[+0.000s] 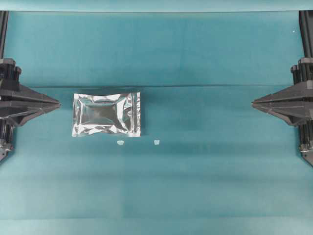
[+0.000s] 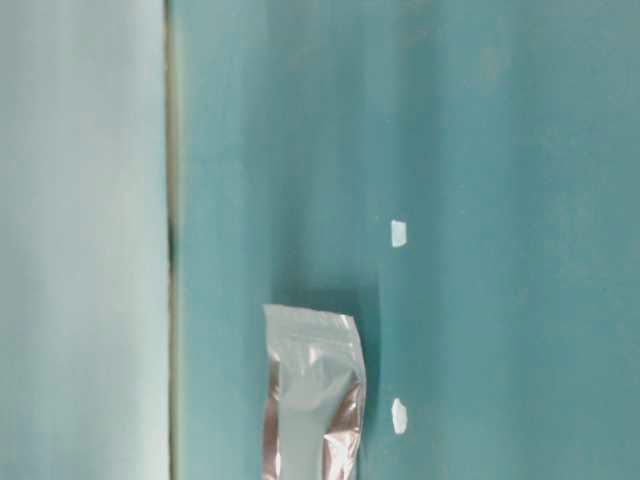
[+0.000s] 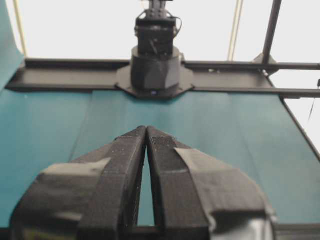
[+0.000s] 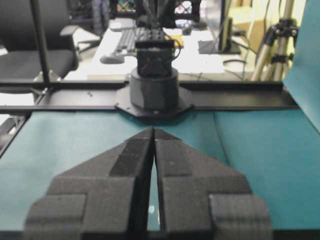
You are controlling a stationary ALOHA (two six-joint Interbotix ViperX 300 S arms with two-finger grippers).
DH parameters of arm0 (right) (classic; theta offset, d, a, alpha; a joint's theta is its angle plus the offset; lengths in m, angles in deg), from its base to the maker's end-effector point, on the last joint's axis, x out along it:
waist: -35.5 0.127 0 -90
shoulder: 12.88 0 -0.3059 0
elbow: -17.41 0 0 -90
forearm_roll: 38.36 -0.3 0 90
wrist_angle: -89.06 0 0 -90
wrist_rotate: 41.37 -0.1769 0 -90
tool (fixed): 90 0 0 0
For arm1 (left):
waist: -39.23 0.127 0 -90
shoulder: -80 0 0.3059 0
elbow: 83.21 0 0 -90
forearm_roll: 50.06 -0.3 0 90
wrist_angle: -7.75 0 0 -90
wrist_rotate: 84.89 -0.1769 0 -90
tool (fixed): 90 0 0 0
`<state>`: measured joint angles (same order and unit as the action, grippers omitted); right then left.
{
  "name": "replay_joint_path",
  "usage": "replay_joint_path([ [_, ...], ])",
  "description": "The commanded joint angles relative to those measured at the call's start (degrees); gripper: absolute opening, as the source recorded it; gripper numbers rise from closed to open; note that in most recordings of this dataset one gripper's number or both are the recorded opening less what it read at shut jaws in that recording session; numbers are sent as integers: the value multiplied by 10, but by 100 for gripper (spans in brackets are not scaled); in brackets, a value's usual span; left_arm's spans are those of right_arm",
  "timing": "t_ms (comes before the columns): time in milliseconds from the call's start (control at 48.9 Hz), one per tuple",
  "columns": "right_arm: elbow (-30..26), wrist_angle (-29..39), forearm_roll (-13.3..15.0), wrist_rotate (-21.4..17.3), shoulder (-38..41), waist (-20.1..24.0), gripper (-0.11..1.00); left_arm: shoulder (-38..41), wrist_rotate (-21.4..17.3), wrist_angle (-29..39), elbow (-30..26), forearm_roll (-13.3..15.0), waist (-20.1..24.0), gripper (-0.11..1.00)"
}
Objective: Hand over the silver zip bag and make it stand upright.
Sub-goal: 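Move the right gripper leftward toward the silver foil zip bag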
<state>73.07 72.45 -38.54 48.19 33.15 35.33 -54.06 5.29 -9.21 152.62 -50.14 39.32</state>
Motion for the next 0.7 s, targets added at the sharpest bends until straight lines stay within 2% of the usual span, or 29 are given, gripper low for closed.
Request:
replay_joint_path([
  [0,-2,-4,-1,-4,9,2,9,16,-1,4,-8,-11,-3,14],
  [61,0,2,-21,-14,17,3,7,21,0,18,-8,-11,-2,8],
  [123,0,4,-43,-34,26,3,1,23,4,47,-11,-11,-2,1],
  [184,-4,5,-54,-60,37,3,0,23,8,83,-20,-11,-3,0],
  [368,-26,23,-54,-125,82,4,0,21,6,166,-52,-11,-3,0],
  [675,-67,32,-58,-288,204,1,0,23,3,234,-56,-11,-2,0],
])
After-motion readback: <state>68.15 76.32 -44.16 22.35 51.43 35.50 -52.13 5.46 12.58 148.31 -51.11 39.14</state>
